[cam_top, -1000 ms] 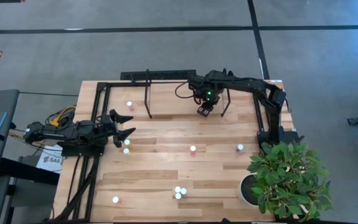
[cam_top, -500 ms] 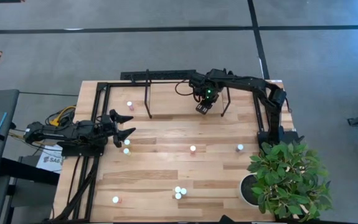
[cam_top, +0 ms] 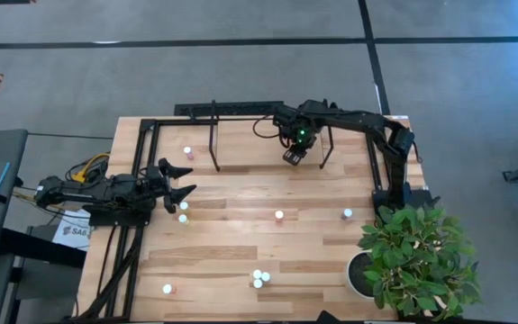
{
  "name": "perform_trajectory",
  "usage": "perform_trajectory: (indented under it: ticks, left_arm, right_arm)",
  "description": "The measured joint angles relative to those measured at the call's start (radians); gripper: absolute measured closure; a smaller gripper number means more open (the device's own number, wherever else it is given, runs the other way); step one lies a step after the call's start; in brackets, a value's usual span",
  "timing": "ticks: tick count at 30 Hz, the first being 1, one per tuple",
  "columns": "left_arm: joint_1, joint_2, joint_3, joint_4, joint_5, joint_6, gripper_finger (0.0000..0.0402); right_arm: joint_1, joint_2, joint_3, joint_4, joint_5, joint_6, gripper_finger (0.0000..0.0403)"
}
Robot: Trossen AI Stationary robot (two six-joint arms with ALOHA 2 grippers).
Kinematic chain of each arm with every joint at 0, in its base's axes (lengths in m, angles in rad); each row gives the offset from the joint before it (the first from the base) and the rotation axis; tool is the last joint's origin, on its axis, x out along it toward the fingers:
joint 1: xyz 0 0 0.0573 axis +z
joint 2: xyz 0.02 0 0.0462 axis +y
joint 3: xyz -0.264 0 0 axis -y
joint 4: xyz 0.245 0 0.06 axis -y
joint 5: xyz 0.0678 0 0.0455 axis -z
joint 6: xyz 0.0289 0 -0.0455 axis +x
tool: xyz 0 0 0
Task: Pick and place medicine bottles onto shelf by color
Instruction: Put the yellow pill bottle on the shelf
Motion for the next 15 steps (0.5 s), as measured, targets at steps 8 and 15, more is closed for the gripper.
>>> perform_trajectory:
  ticks: [8, 15]
  left_arm:
    - [0.000, 0.000, 0.000, 0.000, 0.000, 0.000, 0.0090]
    - [0.000, 0.000, 0.000, 0.000, 0.000, 0.000, 0.0090]
  right_arm:
    - [0.000, 0.000, 0.000, 0.005, 0.000, 0.000, 0.0249]
    - [0.000, 0.000, 0.000, 0.018, 0.000, 0.000, 0.0249]
